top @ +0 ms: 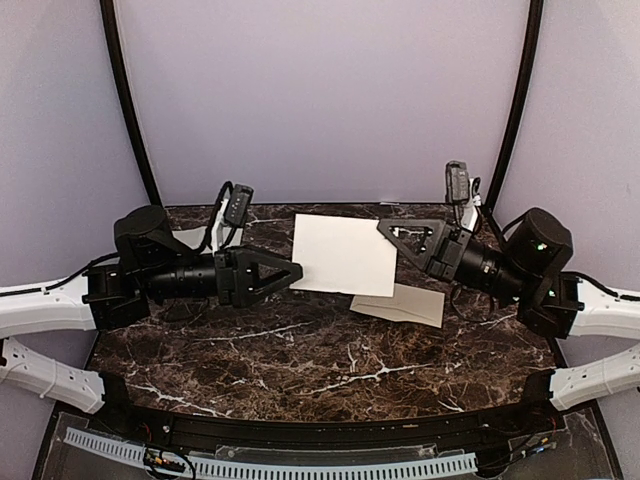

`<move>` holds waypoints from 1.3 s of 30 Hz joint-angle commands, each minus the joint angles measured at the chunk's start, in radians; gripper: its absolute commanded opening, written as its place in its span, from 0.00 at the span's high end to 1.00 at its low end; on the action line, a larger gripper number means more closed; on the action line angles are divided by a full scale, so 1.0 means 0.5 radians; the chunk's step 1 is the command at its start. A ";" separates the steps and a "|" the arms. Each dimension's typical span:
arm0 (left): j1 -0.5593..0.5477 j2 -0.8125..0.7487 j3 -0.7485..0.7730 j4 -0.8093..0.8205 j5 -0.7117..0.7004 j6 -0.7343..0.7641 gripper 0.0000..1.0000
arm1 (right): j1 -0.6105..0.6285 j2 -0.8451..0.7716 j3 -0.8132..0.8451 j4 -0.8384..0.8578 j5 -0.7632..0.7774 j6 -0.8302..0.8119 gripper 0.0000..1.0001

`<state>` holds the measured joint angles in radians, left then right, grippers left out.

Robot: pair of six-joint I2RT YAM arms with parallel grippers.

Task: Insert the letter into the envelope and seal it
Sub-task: Fold the letter.

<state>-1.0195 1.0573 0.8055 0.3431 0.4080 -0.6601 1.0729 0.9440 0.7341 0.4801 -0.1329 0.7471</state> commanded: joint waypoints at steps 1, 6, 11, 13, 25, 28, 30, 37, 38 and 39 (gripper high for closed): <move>-0.011 0.043 -0.004 0.271 0.109 -0.105 0.16 | -0.005 -0.047 -0.058 0.208 0.154 0.079 1.00; -0.010 0.128 0.008 0.392 0.175 -0.191 0.24 | -0.007 -0.050 -0.076 0.229 0.185 0.098 1.00; -0.010 0.192 0.041 0.470 0.204 -0.226 0.40 | -0.007 -0.056 -0.099 0.254 0.226 0.108 1.00; -0.012 0.213 0.056 0.477 0.202 -0.234 0.48 | -0.007 -0.052 -0.100 0.242 0.243 0.103 1.00; -0.013 0.255 0.046 0.470 0.047 -0.254 1.00 | -0.005 -0.087 -0.174 0.176 0.283 0.124 1.00; -0.010 0.209 0.045 0.319 0.024 -0.196 1.00 | -0.008 -0.142 -0.183 0.055 0.312 0.102 0.69; -0.009 0.173 0.045 0.196 0.016 -0.140 1.00 | -0.017 -0.179 -0.154 -0.145 0.326 0.072 0.49; -0.001 0.255 0.239 -0.433 0.311 0.163 1.00 | -0.206 -0.090 0.210 -0.927 0.031 -0.109 0.22; -0.005 0.268 0.257 -0.543 0.351 0.190 1.00 | -0.224 -0.038 0.284 -1.042 -0.048 -0.155 0.21; -0.005 0.290 0.290 -0.617 0.428 0.235 1.00 | -0.228 0.016 0.349 -1.143 -0.122 -0.207 0.20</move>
<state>-1.0195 1.1805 0.8810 0.2546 0.4957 -0.6601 0.9909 0.8860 0.7780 0.1452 -0.0471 0.7364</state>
